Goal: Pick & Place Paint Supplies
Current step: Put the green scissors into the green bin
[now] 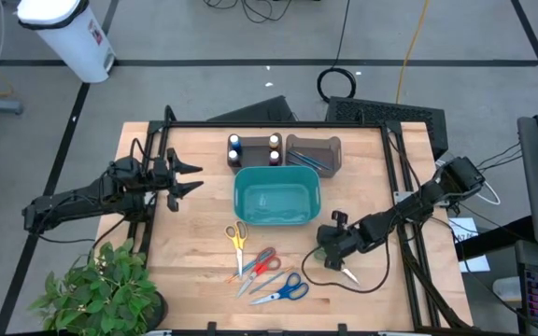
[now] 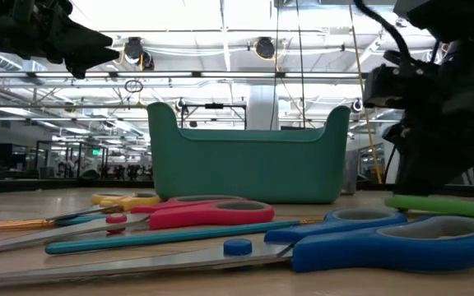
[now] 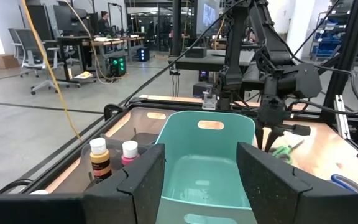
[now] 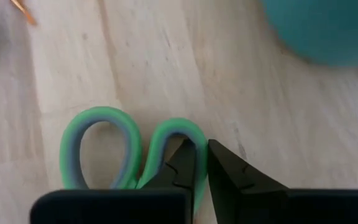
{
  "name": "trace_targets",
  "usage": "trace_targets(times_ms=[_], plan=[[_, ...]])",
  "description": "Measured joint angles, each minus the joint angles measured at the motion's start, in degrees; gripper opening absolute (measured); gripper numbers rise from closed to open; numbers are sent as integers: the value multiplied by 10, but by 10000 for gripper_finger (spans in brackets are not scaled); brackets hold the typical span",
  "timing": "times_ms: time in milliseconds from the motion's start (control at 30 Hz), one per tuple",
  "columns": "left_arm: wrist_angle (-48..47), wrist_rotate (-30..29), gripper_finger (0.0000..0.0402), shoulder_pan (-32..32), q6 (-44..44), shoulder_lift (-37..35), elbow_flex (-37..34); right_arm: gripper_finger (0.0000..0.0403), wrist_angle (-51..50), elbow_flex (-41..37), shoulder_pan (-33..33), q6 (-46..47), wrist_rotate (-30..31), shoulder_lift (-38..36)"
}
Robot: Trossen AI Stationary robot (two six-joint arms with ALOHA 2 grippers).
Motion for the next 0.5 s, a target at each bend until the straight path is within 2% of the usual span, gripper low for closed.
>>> trace_targets(times_ms=[133, 500], plan=[[0, 0, 207, 0, 0, 0, 0, 9, 33, 0, -2, -32, 29, -35], [0, 0, 207, 0, 0, 0, 0, 9, 117, 1, 2, -153, 33, -108]])
